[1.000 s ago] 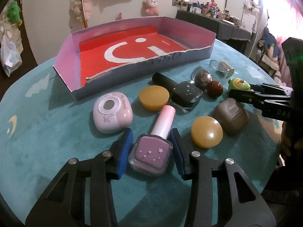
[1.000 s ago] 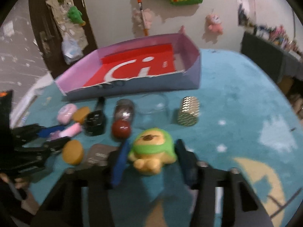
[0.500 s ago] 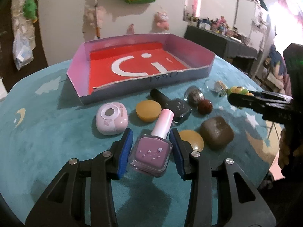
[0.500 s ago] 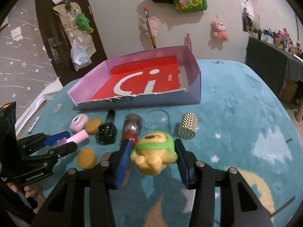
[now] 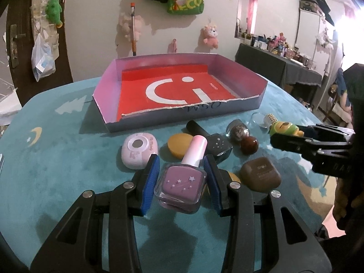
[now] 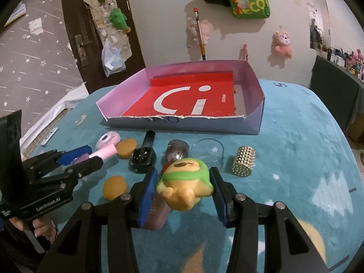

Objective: Organize rigid objects
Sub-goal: 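Close the right tool on the toy while the left tool grasps the nail polish bottle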

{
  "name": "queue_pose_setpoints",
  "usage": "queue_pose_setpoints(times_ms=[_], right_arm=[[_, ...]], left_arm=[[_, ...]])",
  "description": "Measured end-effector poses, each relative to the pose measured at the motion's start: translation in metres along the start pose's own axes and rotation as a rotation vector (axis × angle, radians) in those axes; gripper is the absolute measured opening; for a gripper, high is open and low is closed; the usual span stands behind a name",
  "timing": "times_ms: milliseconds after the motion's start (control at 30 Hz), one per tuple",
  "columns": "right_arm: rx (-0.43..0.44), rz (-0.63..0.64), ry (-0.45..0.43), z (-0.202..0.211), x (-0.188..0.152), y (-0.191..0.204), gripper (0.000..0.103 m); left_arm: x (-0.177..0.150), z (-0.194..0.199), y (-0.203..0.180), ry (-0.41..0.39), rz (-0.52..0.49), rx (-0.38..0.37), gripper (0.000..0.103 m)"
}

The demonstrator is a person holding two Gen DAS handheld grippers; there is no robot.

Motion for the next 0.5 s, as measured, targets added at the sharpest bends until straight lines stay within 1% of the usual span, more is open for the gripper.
queue_pose_setpoints(times_ms=[167, 267, 400, 500], right_arm=[[0.005, 0.001, 0.000, -0.002, 0.001, -0.001, 0.049], [0.009, 0.003, -0.008, -0.002, 0.008, -0.001, 0.049], [-0.003, 0.036, -0.027, -0.005, 0.027, -0.001, 0.049], [-0.009, 0.056, -0.052, -0.008, 0.051, -0.004, 0.049]], left_arm=[[0.009, 0.002, -0.001, -0.015, -0.009, -0.004, 0.038], [0.021, 0.002, 0.001, -0.028, -0.016, -0.001, 0.038], [0.045, 0.000, 0.007, -0.044, -0.014, -0.023, 0.038], [0.068, -0.012, 0.014, -0.050, -0.020, -0.014, 0.037]])
Point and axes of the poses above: each gripper's, at about its wrist camera, not at the fingertips, and z roughly against the way its jaws point, y to its left, x to its top, the point moved 4 cm from there along -z, roughly the way its jaws point, and after that the axes turned 9 degrees about x, right-handed, at the moved point
